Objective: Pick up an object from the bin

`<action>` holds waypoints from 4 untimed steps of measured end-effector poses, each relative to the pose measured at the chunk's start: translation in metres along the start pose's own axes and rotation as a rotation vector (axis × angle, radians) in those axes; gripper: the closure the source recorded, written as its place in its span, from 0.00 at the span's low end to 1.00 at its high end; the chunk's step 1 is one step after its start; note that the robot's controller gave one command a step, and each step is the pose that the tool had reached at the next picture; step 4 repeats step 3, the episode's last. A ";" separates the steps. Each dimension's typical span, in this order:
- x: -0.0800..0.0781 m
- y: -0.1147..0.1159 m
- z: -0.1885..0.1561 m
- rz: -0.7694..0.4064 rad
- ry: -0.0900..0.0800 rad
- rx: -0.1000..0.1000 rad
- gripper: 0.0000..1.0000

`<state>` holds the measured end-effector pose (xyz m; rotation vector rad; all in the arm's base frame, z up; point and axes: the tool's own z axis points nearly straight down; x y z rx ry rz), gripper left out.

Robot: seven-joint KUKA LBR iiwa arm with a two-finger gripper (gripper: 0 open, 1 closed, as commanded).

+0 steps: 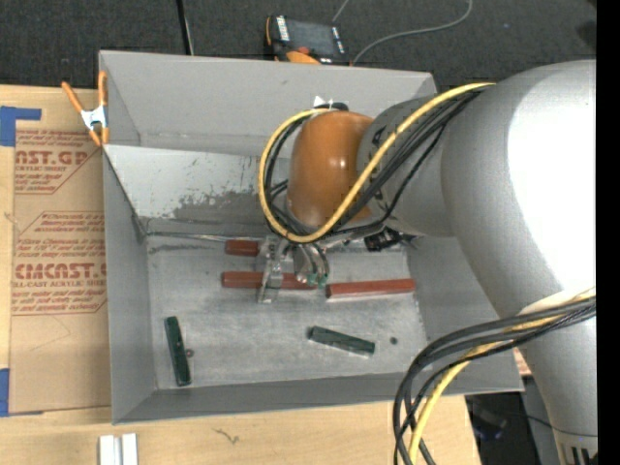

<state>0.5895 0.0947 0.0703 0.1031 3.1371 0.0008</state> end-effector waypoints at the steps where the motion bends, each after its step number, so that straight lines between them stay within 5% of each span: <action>1: 0.000 0.000 0.000 0.000 0.000 -0.001 1.00; 2: 0.001 0.025 -0.072 0.007 -0.005 -0.003 1.00; 3: 0.030 0.024 -0.168 -0.003 -0.006 -0.003 1.00; 4: 0.030 0.024 -0.168 -0.003 -0.006 -0.003 1.00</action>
Offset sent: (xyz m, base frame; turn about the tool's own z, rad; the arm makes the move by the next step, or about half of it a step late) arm 0.0000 0.0000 0.0000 0.0000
